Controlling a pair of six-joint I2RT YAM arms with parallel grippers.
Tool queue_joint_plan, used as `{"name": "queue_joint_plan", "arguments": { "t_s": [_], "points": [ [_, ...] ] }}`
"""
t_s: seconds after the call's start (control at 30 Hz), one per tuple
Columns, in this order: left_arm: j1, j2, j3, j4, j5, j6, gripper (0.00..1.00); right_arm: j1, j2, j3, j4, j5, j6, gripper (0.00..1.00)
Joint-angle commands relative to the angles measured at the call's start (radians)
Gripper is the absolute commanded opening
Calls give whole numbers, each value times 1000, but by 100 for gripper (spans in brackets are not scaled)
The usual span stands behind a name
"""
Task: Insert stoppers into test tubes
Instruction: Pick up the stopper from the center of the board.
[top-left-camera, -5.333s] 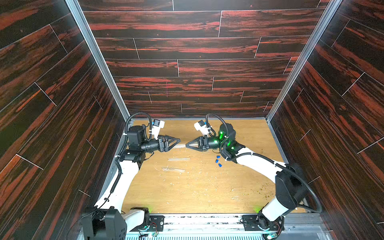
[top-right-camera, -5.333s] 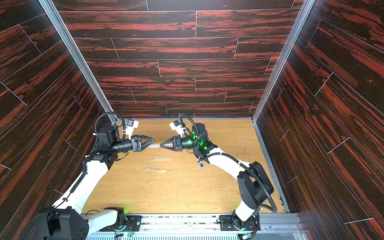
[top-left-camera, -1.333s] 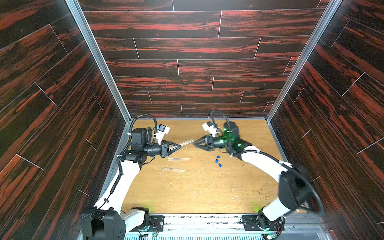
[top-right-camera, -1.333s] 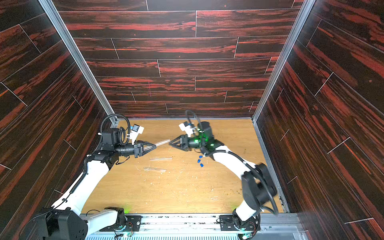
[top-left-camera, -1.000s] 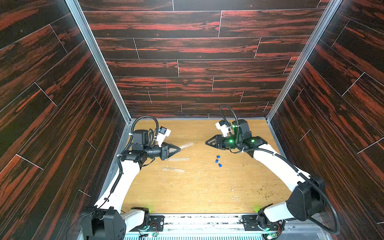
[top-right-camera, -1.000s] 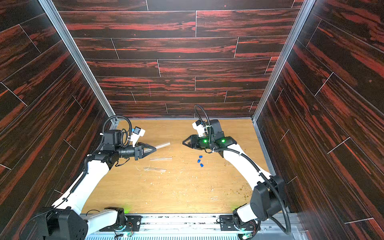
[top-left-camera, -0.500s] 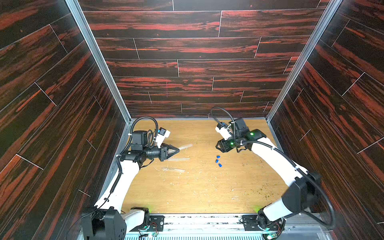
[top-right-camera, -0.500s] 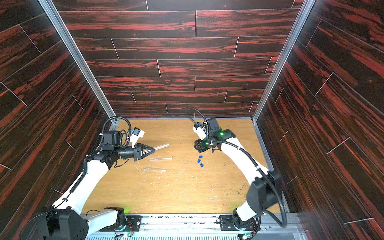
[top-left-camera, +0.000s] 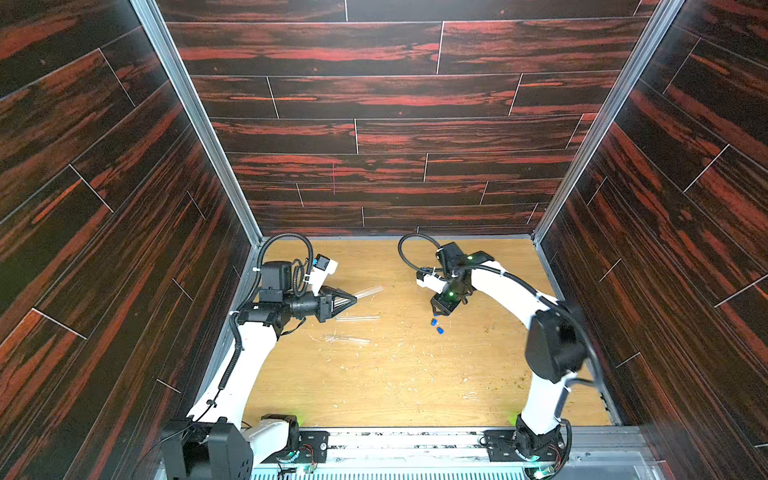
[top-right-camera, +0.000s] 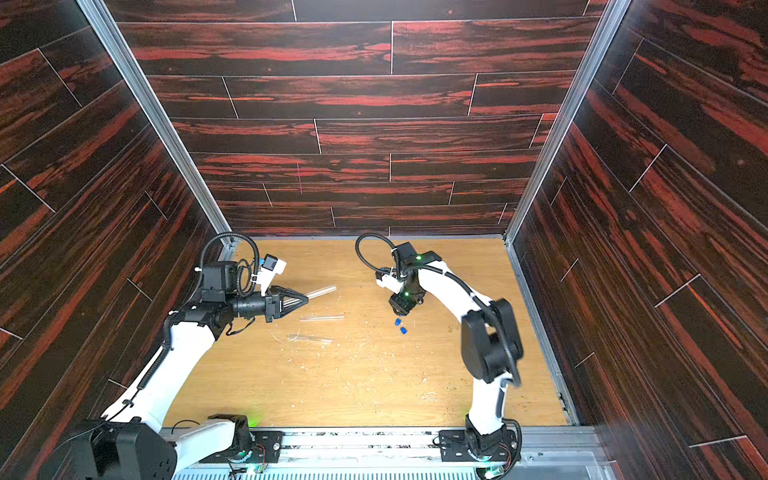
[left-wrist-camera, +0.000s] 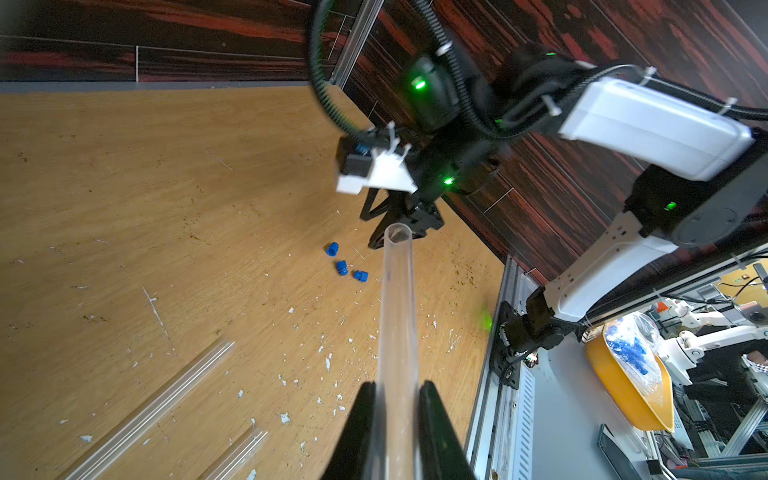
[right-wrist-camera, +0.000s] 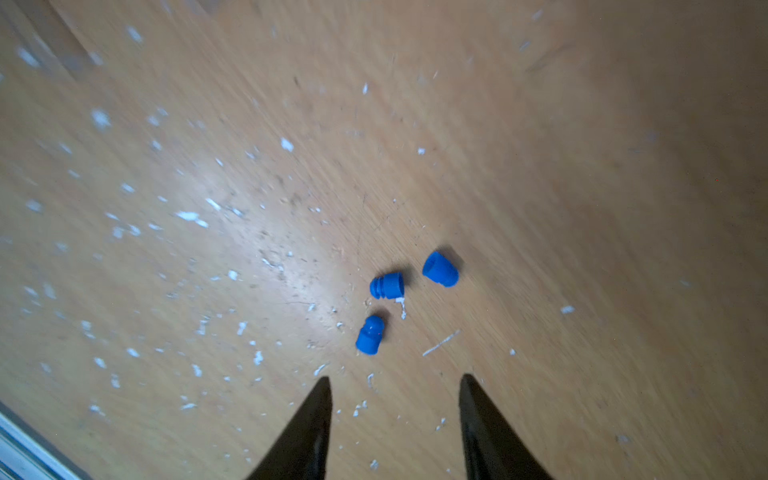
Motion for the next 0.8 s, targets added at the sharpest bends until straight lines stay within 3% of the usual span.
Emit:
{"name": "queue_joint_plan", "arguments": {
  "t_s": [0.0,0.17,0.37,0.77],
  "points": [
    [9,-26,0,-15,9,20,9,-8,42,28,-35,-29,-74,48],
    [15,-25,0,-9,9,12,9,-15,106,88,-35,41,-158,48],
    [23,-31,-2,-6,8,12,9,-24,166,150,-11,30,-190,47],
    [26,-23,-2,1,9,7,9,-30,201,95,40,33,-215,47]
  ]
}}
